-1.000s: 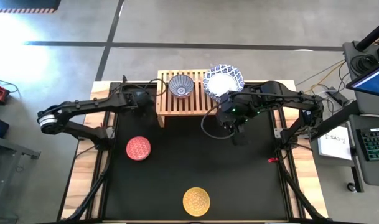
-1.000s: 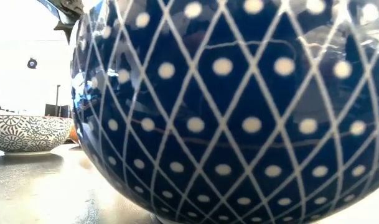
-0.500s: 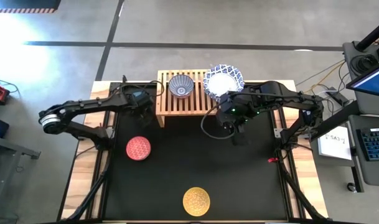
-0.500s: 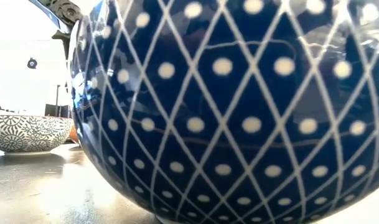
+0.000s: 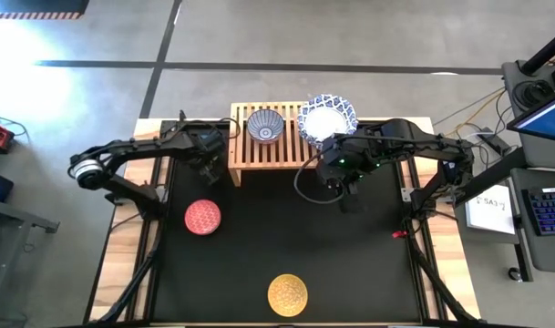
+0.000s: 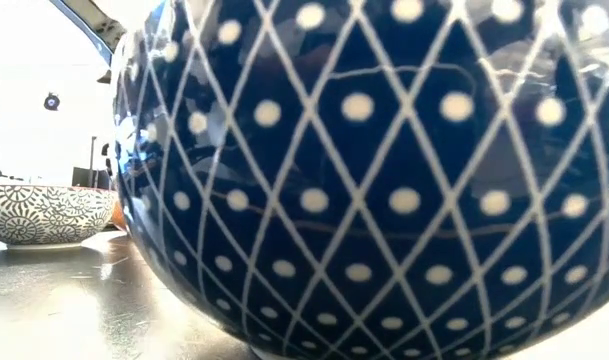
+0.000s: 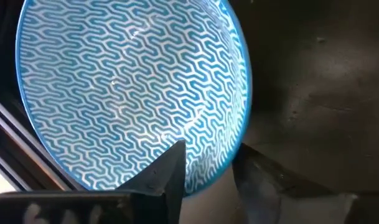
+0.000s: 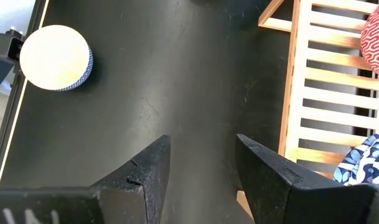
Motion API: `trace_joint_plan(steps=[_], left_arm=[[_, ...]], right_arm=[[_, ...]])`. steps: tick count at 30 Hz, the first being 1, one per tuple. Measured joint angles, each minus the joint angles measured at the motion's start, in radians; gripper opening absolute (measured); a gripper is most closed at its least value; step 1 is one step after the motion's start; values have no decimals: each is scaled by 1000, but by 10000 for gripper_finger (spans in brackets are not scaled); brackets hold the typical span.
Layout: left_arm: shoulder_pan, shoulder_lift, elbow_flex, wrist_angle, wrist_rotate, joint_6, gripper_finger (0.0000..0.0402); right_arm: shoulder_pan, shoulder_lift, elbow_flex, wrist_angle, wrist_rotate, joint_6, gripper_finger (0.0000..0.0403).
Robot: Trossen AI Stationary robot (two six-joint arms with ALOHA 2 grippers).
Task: Place and stack bowls onto a shelf
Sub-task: Stack the orange patterned bowl on the red patterned bowl on the shelf
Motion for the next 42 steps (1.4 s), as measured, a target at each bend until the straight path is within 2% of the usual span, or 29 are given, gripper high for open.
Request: trace_joint_plan(steps=[6, 8, 17, 27, 35, 42], left_arm=[[-1, 4, 0, 1, 3, 0, 22], [0, 4, -1, -11, 9, -4, 9], [-1, -66, 7, -10, 5, -4, 6], [-12, -321, 14, -15, 36, -70, 2], [-73, -475, 17, 82, 55, -78, 1], [-113, -456, 169, 95, 49, -30, 1]], right_arm=[[0, 0, 0, 0, 0, 0, 166], [0, 0, 0, 0, 0, 1, 166], [0, 0, 0, -1, 0, 3, 166], [0, 0, 0, -1, 0, 0, 166], [0, 0, 0, -1, 0, 0, 166], [0, 0, 0, -1, 0, 17, 166]])
